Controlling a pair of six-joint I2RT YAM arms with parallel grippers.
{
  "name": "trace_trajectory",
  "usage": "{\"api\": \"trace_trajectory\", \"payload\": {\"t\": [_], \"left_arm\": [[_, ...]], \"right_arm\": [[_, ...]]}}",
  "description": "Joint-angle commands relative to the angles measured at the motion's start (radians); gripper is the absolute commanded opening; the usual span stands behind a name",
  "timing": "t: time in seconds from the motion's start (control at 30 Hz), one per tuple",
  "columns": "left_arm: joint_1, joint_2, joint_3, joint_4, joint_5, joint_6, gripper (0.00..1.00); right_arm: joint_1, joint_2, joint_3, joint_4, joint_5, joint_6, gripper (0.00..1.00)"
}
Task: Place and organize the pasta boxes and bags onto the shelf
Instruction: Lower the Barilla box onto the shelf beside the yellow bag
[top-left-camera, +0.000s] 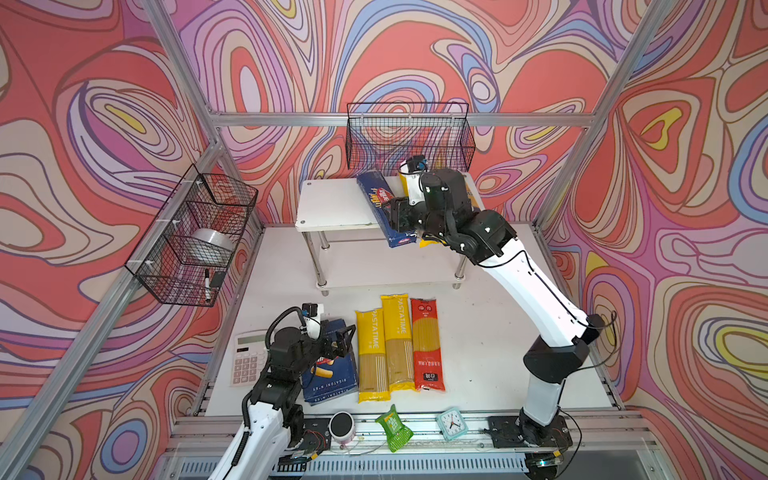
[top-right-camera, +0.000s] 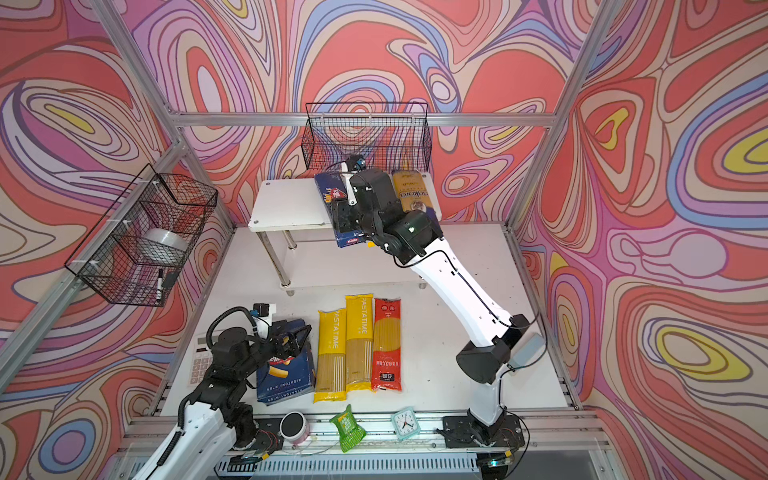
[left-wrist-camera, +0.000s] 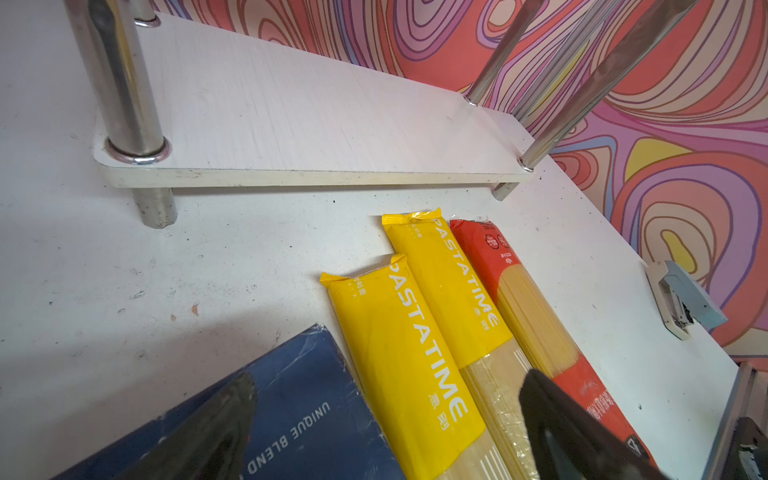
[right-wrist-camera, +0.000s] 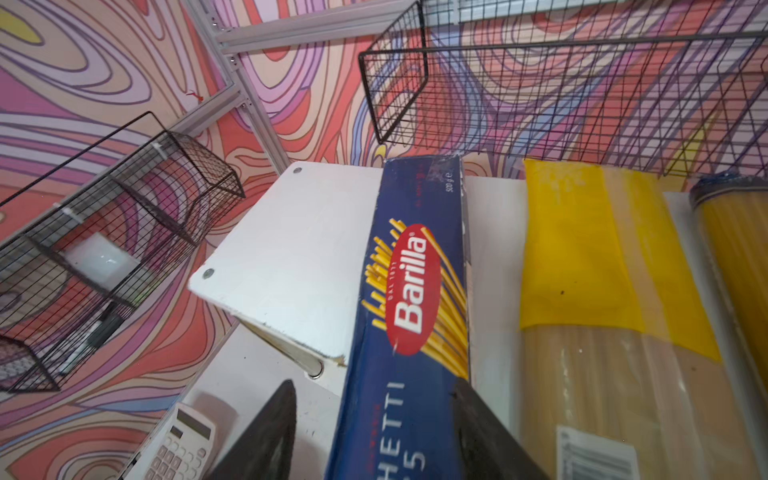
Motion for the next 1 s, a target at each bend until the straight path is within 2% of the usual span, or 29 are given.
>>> {"api": "trace_trajectory", "payload": {"t": [0.0,0.1,0.23,0.43,0.7,0.97], "left_arm": [[-0.005,-0.001,0.002,-0.007,-0.006,0.001,1.00],[-0.005,0.005,0.004,-0.004,-0.002,0.001,1.00],[-0.005,0.015,0.006,-0.001,0.001,0.003,1.00],[-0.005,0.024,0.008,0.001,0.002,0.004,1.00],[-0.005,0.027,0.009,-0.001,-0.001,0.001,1.00],[-0.005,0.052,0.016,0.005,0.005,0.003,1.00]], "right_arm": [[0.048,-0.118,-0.091,0.025,0.029,-0.102,0.56],[0.058,-0.211,-0.219,0.048,0.037,-0.119,0.47],[0.065,-0.297,-0.357,0.076,0.048,-0.118,0.44],[0.070,-0.331,-0.489,0.120,0.041,-0.096,0.34],[0.070,-0.347,-0.596,0.213,0.041,-0.078,0.28],[0.070,-0.333,-0.606,0.247,0.051,-0.087,0.26]]}}
